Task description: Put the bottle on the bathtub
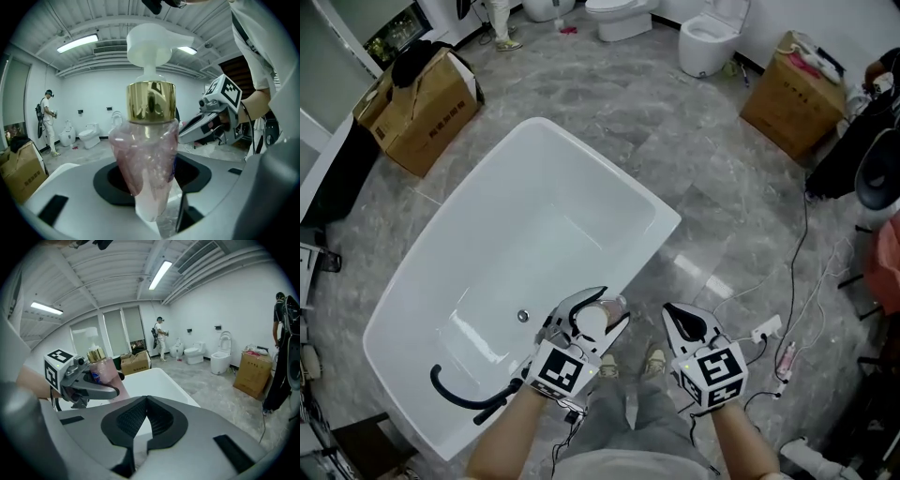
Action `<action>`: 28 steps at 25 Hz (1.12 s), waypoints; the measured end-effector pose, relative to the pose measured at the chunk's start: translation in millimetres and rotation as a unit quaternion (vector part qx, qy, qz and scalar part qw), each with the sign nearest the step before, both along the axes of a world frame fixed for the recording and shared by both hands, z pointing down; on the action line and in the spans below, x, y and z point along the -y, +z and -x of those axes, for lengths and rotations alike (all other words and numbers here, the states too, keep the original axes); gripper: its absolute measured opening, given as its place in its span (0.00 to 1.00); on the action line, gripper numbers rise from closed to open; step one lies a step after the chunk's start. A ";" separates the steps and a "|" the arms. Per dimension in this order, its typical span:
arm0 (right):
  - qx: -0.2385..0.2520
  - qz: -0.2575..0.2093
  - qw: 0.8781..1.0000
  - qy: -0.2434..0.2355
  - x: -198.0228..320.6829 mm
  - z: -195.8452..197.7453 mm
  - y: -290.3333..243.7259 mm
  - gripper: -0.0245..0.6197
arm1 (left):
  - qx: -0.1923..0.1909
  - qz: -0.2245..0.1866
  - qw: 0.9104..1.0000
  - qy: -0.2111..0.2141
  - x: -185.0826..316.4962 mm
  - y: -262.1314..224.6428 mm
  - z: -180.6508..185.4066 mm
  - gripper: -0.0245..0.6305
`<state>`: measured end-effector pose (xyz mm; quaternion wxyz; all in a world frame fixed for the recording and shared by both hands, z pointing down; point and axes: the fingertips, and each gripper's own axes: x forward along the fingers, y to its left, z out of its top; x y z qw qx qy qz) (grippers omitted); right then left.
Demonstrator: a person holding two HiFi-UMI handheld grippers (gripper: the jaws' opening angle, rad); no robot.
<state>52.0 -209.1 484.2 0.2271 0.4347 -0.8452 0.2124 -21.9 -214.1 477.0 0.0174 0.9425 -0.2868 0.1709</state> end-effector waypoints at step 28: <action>0.014 0.052 0.998 -0.024 75.4 -21.3 146.8 0.08 | 0.032 0.046 0.994 -0.095 79.9 198.3 -31.9 0.42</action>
